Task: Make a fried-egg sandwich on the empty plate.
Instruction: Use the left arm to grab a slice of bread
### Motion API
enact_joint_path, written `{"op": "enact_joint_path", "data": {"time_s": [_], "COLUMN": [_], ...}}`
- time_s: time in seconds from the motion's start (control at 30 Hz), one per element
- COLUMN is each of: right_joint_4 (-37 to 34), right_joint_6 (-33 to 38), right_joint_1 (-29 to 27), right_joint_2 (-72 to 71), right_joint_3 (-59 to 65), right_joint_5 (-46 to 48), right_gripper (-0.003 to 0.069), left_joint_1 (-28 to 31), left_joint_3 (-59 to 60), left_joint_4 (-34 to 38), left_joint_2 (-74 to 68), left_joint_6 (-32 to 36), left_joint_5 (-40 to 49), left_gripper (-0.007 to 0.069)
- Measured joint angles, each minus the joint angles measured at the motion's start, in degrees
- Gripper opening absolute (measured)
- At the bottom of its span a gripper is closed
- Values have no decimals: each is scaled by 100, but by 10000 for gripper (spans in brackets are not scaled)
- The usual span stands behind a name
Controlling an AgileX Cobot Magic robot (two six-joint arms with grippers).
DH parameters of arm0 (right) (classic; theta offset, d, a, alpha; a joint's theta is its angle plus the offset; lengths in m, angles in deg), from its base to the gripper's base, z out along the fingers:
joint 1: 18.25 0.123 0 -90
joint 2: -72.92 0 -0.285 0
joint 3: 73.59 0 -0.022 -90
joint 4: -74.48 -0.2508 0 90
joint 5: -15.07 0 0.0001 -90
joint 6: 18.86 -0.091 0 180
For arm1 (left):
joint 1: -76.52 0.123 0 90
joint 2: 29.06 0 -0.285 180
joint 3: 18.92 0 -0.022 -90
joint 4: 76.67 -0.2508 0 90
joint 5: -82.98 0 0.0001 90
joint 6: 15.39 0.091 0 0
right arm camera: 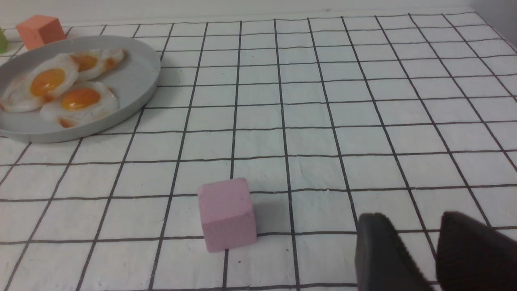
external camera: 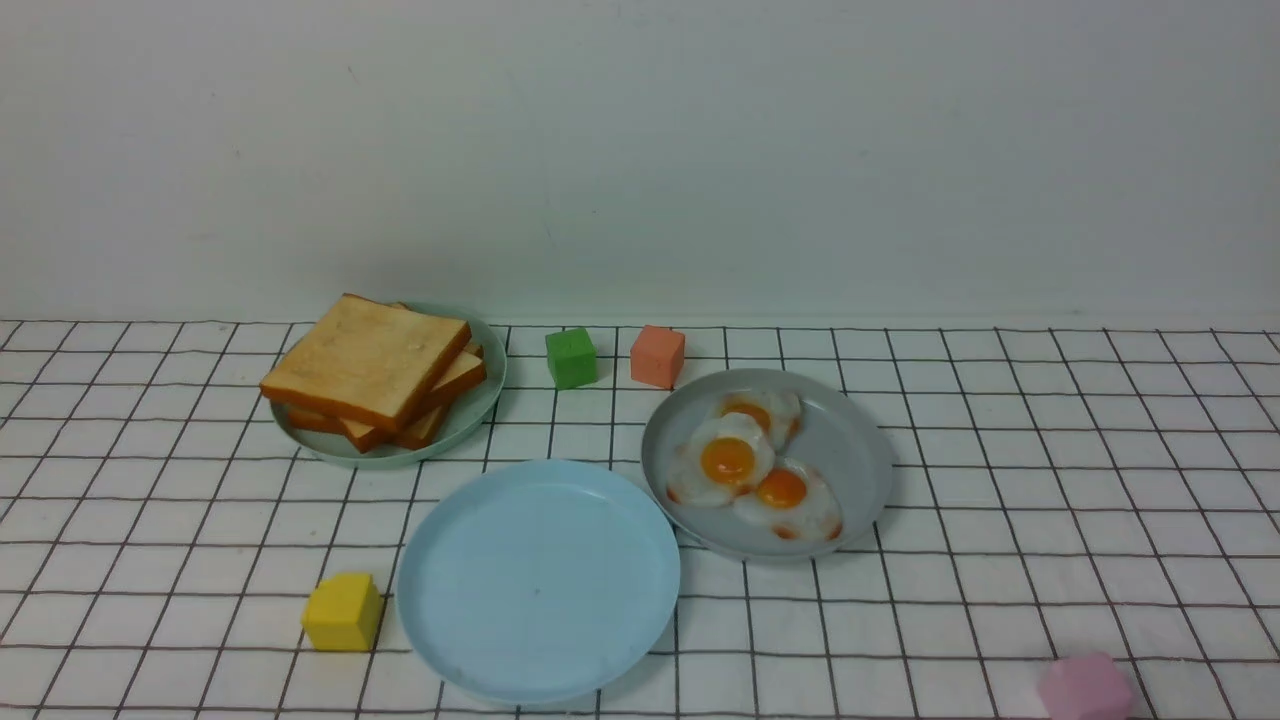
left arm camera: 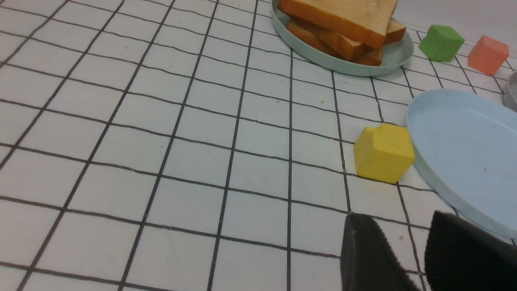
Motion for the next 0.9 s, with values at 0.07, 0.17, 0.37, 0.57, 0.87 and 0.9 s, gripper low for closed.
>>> {"op": "enact_joint_path", "data": {"time_s": [0.07,0.17,0.37,0.57,0.87,0.9], "right_joint_4": [0,0,-4,-4,-4,-4], "right_joint_6": [0,0,0,0,0,0], "right_joint_1": [0,0,0,0,0,0], "right_joint_2": [0,0,0,0,0,0], "right_joint_3": [0,0,0,0,0,0], "right_joint_5": [0,0,0,0,0,0], "right_gripper": [239,239,239,239,239,239], "left_joint_1": [0,0,0,0,0,0], "left_joint_3": [0,0,0,4,4,-5], "left_joint_4": [0,0,0,45,2242,2393], "left_joint_2": [0,0,0,0,0,0], "left_joint_6": [0,0,0,-80,-1768,-1833], "left_joint_5": [0,0,0,-299,-1624,-1697], "left_gripper": [237,237,237,237,237,230]}}
